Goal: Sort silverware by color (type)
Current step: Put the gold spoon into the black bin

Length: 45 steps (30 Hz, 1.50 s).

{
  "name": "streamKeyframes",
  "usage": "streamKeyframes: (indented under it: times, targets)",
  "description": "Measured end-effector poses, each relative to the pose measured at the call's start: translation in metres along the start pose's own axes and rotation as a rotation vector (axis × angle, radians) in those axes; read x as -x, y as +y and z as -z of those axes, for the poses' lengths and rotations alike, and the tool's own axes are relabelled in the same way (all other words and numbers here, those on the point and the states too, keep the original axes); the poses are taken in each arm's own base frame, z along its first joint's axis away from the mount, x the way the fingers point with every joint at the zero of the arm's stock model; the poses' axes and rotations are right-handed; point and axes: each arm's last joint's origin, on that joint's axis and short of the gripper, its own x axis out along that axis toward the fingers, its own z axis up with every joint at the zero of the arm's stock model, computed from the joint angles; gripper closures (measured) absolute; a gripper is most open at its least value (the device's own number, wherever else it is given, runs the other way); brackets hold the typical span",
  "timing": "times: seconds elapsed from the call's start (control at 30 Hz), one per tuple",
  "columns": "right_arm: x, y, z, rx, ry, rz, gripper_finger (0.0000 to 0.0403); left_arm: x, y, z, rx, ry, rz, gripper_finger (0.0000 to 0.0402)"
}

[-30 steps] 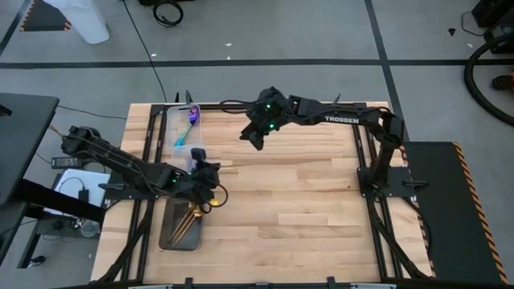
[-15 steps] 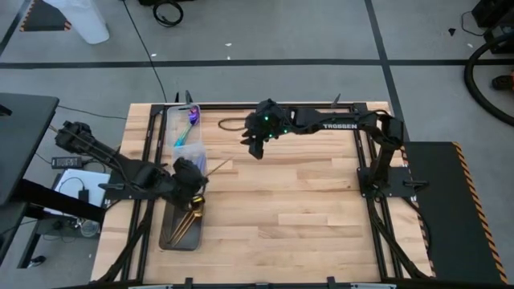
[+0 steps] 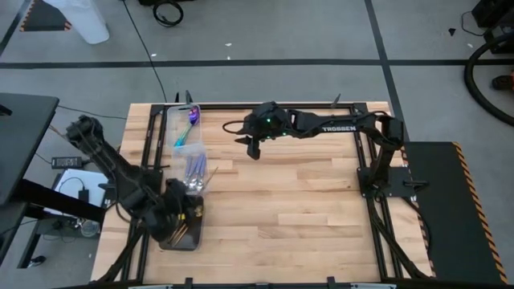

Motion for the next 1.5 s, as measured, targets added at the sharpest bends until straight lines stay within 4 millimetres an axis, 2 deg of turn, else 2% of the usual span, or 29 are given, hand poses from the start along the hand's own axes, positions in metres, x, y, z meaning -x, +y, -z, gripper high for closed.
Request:
streamKeyframes:
  times: [0.27, 0.53, 0.77, 0.93, 1.1, 1.3, 1.5]
  targets:
    - [0.001, -0.004, -0.004, -0.008, -0.042, 0.005, 0.0263, 0.005, 0.001, 0.040, 0.076, 0.201, -0.033, 0.0371]
    - [0.001, -0.004, -0.003, -0.031, -0.035, 0.031, 0.0263, 0.031, 0.007, 0.065, 0.144, 0.278, 0.011, 0.0371]
    - [-0.001, 0.004, -0.002, -0.043, -0.024, 0.013, 0.0263, 0.035, 0.008, 0.085, 0.161, 0.305, 0.021, 0.0371]
    - [-0.002, 0.010, -0.003, 0.014, -0.025, -0.001, 0.0263, 0.040, 0.008, 0.091, 0.133, 0.333, -0.001, 0.0371]
    - [-0.002, 0.016, -0.003, 0.028, -0.026, -0.034, 0.0263, 0.038, 0.014, 0.093, 0.080, 0.320, -0.054, 0.0371]
    - [-0.003, 0.027, -0.002, 0.019, -0.010, -0.079, 0.0263, 0.034, 0.013, 0.091, 0.093, 0.321, -0.081, 0.0368]
    - [-0.004, 0.041, -0.001, 0.034, -0.008, -0.109, 0.0263, 0.035, 0.014, 0.094, 0.110, 0.419, -0.132, 0.0372]
